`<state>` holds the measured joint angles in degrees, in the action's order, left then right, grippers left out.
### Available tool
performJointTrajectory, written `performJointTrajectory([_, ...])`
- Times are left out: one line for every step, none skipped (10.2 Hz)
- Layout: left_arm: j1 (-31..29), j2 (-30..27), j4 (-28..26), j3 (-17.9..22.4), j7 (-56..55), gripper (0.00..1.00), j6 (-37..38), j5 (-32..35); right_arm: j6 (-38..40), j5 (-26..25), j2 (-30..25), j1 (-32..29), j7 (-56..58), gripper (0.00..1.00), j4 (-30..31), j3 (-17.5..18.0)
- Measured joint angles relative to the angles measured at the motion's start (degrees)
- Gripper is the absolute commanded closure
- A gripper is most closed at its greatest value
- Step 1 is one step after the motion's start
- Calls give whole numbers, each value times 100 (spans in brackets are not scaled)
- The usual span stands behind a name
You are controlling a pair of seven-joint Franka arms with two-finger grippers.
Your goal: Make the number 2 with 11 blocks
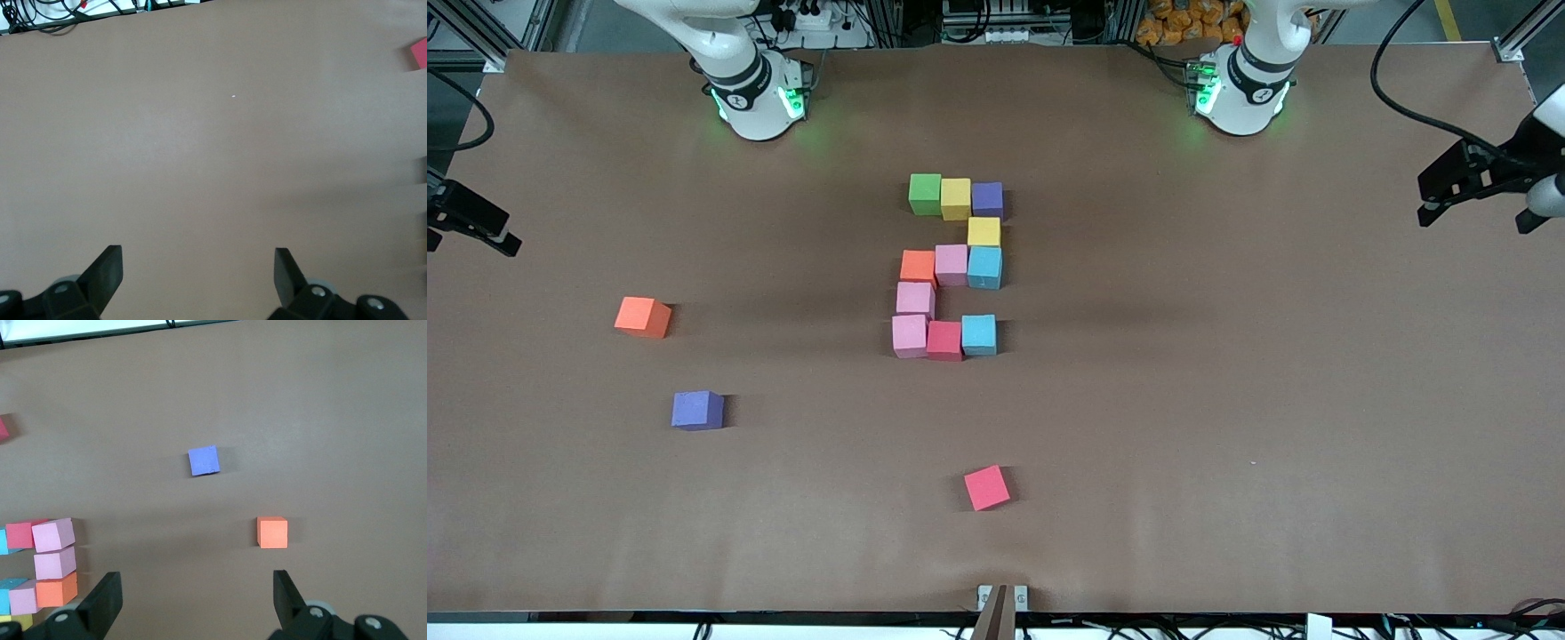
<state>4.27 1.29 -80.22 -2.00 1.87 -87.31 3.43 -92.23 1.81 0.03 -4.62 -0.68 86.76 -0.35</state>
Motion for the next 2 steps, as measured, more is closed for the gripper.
performJointTrajectory([0,1,-9,-12,-1,0,0,0,-1,0,0,0,0,0,0,-1])
performJointTrajectory([0,0,-11,-16,-1,0,0,0,-1,0,0,0,0,0,0,0])
